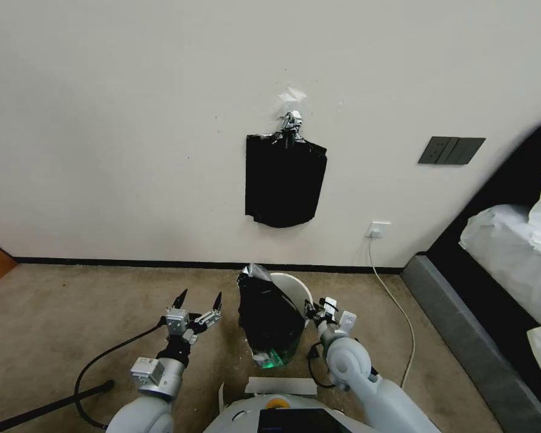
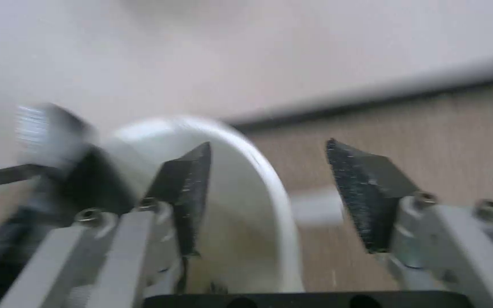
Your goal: Place a trash bag onto the trash bin.
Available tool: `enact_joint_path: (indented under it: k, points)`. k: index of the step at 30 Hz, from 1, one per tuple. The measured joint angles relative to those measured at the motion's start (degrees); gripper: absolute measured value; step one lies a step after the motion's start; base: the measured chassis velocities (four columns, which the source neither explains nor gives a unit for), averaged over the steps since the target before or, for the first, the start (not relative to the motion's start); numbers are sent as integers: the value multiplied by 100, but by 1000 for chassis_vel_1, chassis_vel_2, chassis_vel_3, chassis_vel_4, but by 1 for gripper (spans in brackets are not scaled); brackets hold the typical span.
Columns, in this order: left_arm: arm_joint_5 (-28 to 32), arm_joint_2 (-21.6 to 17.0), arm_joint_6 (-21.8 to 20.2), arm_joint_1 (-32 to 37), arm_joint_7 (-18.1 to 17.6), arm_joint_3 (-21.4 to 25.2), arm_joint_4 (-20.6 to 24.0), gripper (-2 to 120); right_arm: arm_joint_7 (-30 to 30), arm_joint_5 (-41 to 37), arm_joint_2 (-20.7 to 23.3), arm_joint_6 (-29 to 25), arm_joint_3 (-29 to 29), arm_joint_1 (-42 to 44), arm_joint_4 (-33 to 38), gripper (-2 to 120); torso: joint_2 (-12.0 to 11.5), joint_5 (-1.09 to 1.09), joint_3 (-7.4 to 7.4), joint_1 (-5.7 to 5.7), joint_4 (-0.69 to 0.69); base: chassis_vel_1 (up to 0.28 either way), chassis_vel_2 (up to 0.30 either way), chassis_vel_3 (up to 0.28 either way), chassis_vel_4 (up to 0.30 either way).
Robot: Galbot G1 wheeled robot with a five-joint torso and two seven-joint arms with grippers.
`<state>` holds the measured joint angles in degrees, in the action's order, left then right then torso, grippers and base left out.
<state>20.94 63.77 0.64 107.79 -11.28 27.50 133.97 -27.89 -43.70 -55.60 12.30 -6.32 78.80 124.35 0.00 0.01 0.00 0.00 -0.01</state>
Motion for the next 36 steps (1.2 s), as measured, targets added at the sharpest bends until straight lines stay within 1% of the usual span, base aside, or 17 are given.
enact_joint_path:
  k: [1,2,3,4,8,11,14,18,19,23,25,26,28,30,32,34,36]
  points:
    - [0,0,0,0,0,0,0,100,0,0,0,0,0,0,0,62,0,0,0,0,0,0,0,0,0]
    - [7,-12,-33,-11,-19,-17,7,100,245,107,120,-15,-12,17,69,66,0,-1,0,0,0,0,0,0,0]
    - [47,-52,-134,-45,-72,-94,37,100,1019,258,474,8,-22,33,243,72,0,-1,0,0,0,0,0,0,0]
    - [80,-77,-197,-64,-105,-143,59,100,1412,289,669,89,-2,13,306,76,0,-2,0,0,0,0,0,0,0]
    - [195,-163,-361,-129,-186,-282,96,100,2182,311,1104,420,290,-328,282,90,0,-1,0,0,0,0,0,0,0]
    - [206,-209,-430,-201,-223,-368,73,100,2310,230,1211,611,646,-790,56,98,0,0,0,0,1,0,0,0,0]
    - [211,-236,-478,-258,-249,-450,44,100,2306,194,1216,669,952,-1214,-210,100,0,-1,0,0,2,0,0,0,0]
    - [211,-262,-620,-387,-345,-649,-10,100,2238,115,1204,800,1494,-1850,-632,87,0,-1,0,0,1,0,0,0,0]
    - [211,-262,-620,-387,-345,-649,-10,100,2238,115,1204,800,1494,-1850,-632,87,0,-1,0,0,1,0,0,0,0]
    - [203,-278,-850,-681,-563,-923,-138,100,2155,211,1193,898,1907,-2236,-956,66,0,-1,0,0,1,0,0,0,0]
    - [203,-281,-860,-699,-573,-937,-145,100,2151,222,1192,899,1918,-2248,-970,66,0,-1,0,0,1,0,0,0,0]
    - [225,-309,-1002,-926,-736,-1101,-226,100,2099,266,1194,956,1995,-2344,-1070,56,0,-2,0,0,0,0,0,0,0]
    - [257,-322,-1077,-1032,-814,-1183,-266,100,2075,267,1208,981,2024,-2373,-1100,53,0,-1,1,0,1,0,0,0,0]
    - [348,-346,-1316,-1317,-1014,-1384,-395,100,2049,257,1253,1003,2083,-2419,-1152,41,0,-2,0,0,0,0,0,0,0]
    - [384,-352,-1422,-1447,-1124,-1463,-459,100,2042,238,1261,1004,2104,-2435,-1161,37,0,-1,0,0,0,0,0,0,0]
    - [602,-349,-1765,-1755,-1442,-1655,-620,100,2031,199,1261,1006,2152,-2488,-1176,28,0,-1,1,0,1,0,0,0,0]
    - [708,-345,-1868,-1859,-1543,-1702,-658,100,2026,185,1258,1006,2170,-2512,-1183,25,0,-2,1,0,1,0,0,0,0]
